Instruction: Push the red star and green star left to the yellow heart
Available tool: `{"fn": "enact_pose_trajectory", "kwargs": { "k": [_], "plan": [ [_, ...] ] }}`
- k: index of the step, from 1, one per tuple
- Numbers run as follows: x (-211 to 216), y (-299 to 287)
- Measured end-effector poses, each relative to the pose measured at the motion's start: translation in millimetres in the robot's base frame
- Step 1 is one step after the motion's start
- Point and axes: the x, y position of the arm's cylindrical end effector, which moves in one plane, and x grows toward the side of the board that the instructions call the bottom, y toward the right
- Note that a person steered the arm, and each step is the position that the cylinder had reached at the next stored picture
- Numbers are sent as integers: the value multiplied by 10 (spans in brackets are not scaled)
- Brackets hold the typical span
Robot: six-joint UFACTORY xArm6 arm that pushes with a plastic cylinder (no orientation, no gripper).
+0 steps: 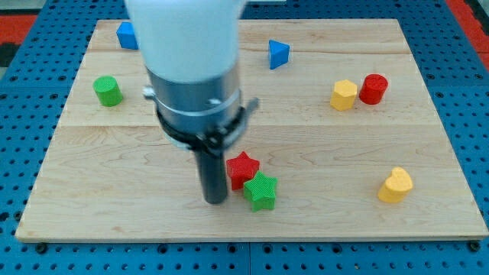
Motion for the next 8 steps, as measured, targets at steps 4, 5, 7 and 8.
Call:
{"fn": "enact_pose_trajectory", "kwargs": {
  "k": [4,5,7,8],
  "plan": [
    [-380,438],
    [-555,363],
    [-532,981],
    [-623,722]
  ]
}}
